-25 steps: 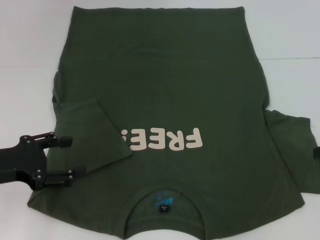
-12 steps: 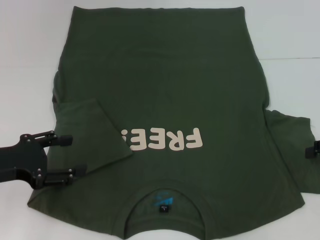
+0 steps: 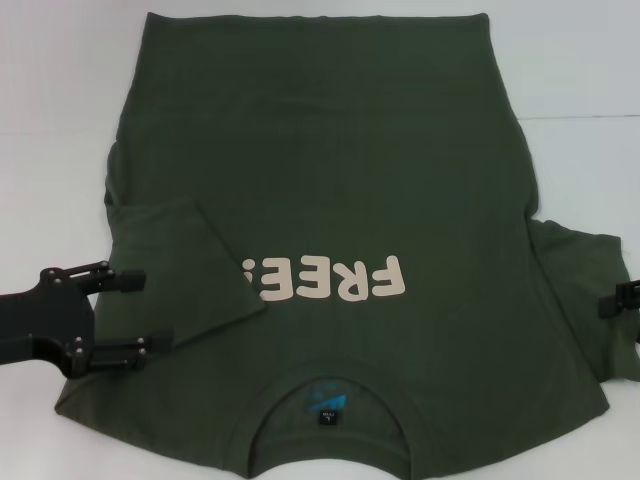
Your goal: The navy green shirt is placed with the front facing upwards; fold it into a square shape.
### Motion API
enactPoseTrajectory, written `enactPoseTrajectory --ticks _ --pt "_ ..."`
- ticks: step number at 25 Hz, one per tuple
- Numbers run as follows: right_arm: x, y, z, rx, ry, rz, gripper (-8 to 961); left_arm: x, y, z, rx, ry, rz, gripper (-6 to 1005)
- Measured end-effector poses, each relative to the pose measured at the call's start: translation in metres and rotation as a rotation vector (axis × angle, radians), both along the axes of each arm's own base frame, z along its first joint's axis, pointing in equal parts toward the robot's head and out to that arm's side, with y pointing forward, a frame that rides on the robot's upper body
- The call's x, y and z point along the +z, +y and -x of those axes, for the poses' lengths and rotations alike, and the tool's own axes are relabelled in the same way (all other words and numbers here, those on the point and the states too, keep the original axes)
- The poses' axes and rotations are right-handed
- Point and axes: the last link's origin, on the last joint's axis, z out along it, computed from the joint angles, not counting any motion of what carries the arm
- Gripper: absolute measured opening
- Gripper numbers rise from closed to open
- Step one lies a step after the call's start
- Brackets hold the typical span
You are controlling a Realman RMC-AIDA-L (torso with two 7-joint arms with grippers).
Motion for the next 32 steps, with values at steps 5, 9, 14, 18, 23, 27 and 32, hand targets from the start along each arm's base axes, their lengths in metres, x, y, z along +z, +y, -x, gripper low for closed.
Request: enactPoseTrajectory --ticks 5,9,14,18,23,27,32 --pt "0.0048 0.001 -0.0009 0.003 -0.012 -0.005 767 0.0 0.0 0.0 -0.001 0.001 0.0 848" --pt "0.0085 0.0014 -0.002 0.006 -0.025 -0.005 766 0.0 0.0 0.0 -0.001 0.001 0.0 848" --pt "0.006 0.0002 -0.0027 0.011 -0.043 0.019 766 -0.0005 -0.0004 0.0001 0.0 0.0 0.0 847" --pt "0.003 0.0007 -0.0022 0.016 -0.053 0.029 766 -0.0006 -0.0006 0.0003 0.001 0.0 0.001 847" --pt "0.0027 0.0004 -0.0027 0.017 -0.06 0.036 767 -0.0006 -0.0006 0.0001 0.0 -0.001 0.001 847" --pt "0.0044 -0.0004 -0.0044 0.018 -0.075 0.04 767 -0.0007 -0.0002 -0.0004 -0.002 -0.001 0.002 847" --pt "0.0051 0.0007 -0.0052 0.021 -0.102 0.051 767 -0.0007 0.0001 -0.0007 -0.003 -0.001 0.002 847"
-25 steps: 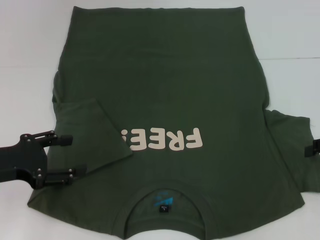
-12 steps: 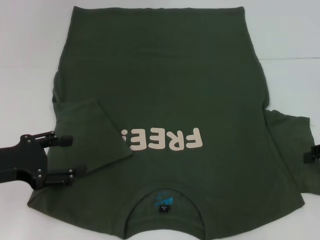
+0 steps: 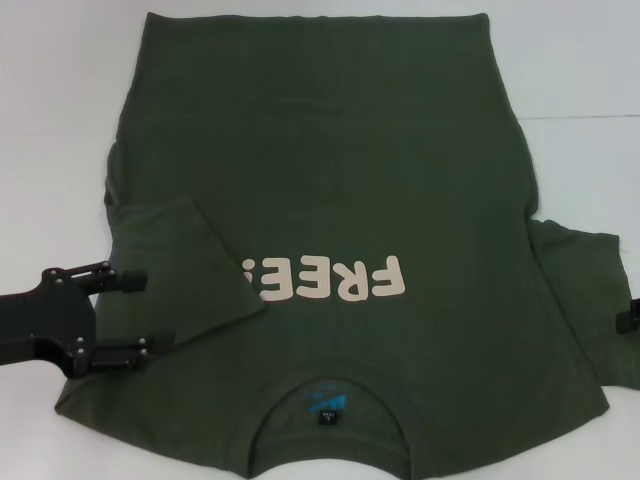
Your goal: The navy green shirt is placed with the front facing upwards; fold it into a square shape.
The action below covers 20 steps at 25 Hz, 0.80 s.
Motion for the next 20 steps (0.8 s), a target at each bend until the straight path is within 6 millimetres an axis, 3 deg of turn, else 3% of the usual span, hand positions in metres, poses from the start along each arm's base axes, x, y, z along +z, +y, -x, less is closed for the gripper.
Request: enactPoseTrajectory --ticks 20 --pt "-0.0074 0.0034 0.0008 0.007 -0.005 -0.01 767 0.0001 0.0007 -0.0005 -0.001 0.0 -0.002 847"
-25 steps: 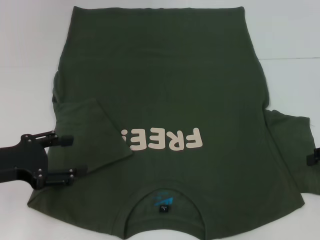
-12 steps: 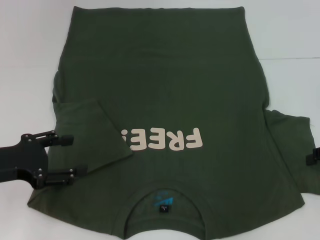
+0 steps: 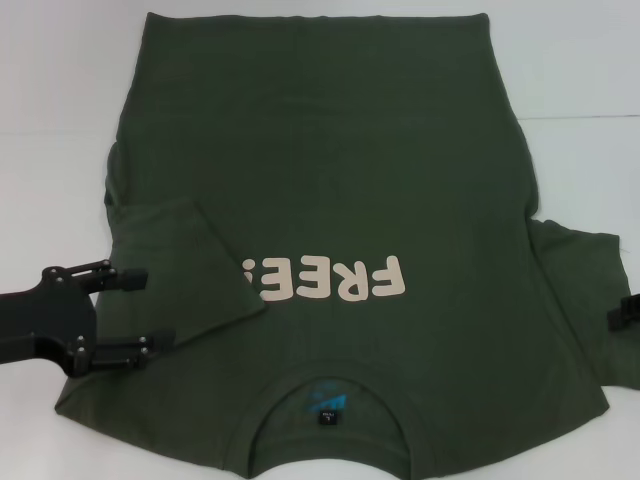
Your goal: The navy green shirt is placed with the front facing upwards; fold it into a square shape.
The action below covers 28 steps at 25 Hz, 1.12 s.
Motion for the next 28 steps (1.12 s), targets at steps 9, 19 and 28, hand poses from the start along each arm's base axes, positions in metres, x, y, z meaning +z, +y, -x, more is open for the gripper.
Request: enactPoseTrajectory --ticks 9,19,28 --pt "-0.0024 0.0016 0.0022 0.005 0.003 0.001 767 0.0 0.0004 -0.0004 -0.001 0.0 0.0 847" --pt "-0.0045 0.0017 0.0023 0.005 0.005 -0.001 766 -0.0001 0.0004 -0.0003 -0.001 0.001 0.001 847" --pt "-0.0057 0.0016 0.0016 0.0 0.014 -0.008 766 -0.0001 0.0004 -0.0003 -0.001 0.001 0.001 847"
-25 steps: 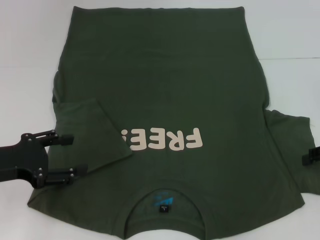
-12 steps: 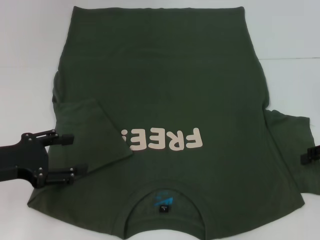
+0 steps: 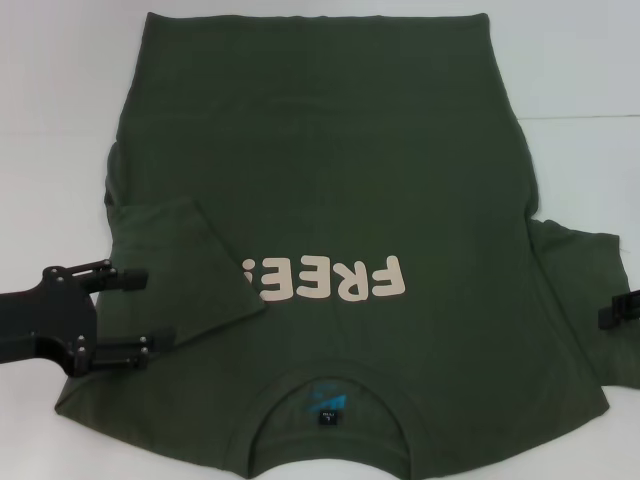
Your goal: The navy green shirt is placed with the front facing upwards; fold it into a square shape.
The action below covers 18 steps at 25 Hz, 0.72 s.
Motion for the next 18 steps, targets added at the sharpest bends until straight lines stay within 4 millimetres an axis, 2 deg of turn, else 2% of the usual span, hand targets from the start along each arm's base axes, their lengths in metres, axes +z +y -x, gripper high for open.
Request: enactPoseTrajectory --ticks 18 --pt "-0.0043 -0.0004 -0.0007 -0.032 0.058 -0.033 766 0.0 0.0 0.0 0.0 0.0 0.0 848"
